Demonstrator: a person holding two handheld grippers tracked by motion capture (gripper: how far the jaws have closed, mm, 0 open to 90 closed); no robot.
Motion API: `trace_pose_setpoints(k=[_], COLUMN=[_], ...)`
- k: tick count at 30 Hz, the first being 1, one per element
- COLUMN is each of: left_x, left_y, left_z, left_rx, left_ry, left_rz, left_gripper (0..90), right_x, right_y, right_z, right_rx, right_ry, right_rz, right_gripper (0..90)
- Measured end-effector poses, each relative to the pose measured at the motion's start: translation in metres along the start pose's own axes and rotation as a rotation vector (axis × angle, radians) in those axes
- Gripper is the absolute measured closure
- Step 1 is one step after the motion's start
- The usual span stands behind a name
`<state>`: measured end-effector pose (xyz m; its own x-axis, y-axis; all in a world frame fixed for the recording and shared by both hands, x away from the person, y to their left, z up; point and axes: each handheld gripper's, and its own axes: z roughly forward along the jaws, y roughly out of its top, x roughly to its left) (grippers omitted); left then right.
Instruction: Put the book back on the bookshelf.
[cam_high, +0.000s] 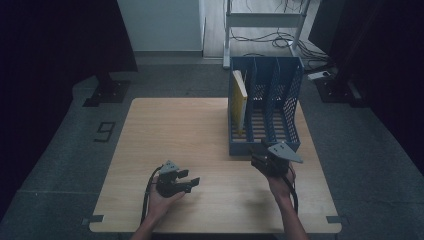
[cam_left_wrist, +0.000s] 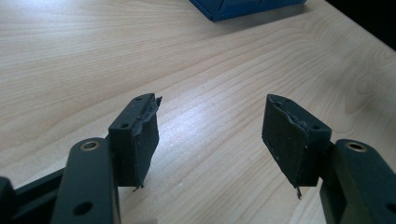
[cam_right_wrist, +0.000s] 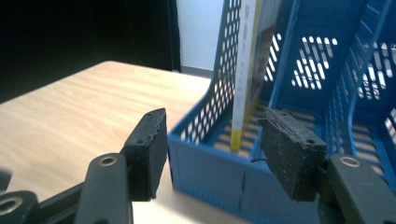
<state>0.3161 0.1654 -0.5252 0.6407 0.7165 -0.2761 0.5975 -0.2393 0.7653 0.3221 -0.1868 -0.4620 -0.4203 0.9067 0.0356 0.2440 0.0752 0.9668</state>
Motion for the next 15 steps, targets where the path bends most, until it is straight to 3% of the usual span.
trace_pose_setpoints(k=[11, 15], left_x=[0.005, 0.003], left_y=[0.002, 0.001], left_z=[0.007, 0.007], left_rx=[0.027, 0.037], left_ry=[-0.004, -0.006], left_rz=[-0.001, 0.002], left_gripper=[35.7, 35.5], right_x=[0.0, 0.0], right_y=[-0.042, -0.053], right_z=[-0.05, -0.057], right_rx=[0.068, 0.098], right_ry=[0.021, 0.018], right_rz=[-0.018, -0.031], right_gripper=[39.5, 39.2])
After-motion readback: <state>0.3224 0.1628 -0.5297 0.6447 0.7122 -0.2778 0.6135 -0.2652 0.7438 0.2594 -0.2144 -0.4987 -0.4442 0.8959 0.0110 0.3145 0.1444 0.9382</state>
